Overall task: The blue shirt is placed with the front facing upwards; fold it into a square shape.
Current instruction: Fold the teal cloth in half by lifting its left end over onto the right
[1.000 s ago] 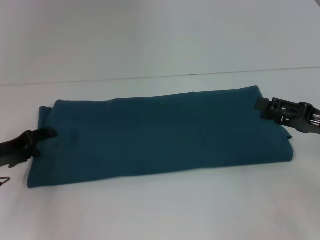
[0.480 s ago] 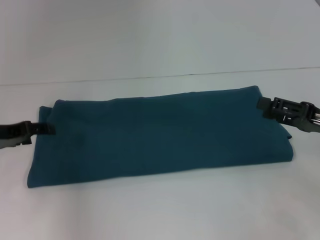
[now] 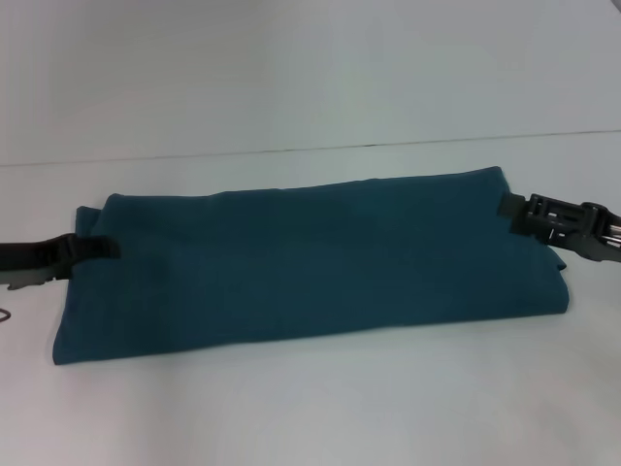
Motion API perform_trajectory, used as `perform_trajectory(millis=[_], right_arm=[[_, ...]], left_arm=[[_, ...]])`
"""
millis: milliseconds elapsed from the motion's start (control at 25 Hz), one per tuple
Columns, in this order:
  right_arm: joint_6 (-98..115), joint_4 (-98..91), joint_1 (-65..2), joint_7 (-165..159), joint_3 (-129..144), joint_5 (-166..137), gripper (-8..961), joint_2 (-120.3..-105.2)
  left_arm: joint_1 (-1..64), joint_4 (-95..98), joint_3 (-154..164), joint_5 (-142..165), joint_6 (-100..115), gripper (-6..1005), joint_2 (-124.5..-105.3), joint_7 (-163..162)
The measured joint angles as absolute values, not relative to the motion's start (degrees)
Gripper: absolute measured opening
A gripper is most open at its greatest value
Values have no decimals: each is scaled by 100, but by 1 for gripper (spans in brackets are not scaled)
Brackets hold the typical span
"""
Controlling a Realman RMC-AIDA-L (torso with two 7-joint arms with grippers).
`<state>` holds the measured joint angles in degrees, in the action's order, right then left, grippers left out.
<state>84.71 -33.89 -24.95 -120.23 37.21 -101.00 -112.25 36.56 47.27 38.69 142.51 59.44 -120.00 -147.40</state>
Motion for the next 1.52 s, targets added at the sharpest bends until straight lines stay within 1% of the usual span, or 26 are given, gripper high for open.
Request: perform_trajectory(millis=[480, 1520], right_arm=[[8463, -3292, -2453, -11961, 3718, -10117, 774, -11214], [8484, -3287, -2426, -11962, 3709, -10116, 774, -11197]], left_arm=[[3585, 4597, 4191, 14291, 5563, 844, -12006, -14126], [3556, 4422, 4139, 14493, 5528, 845, -11997, -14314]])
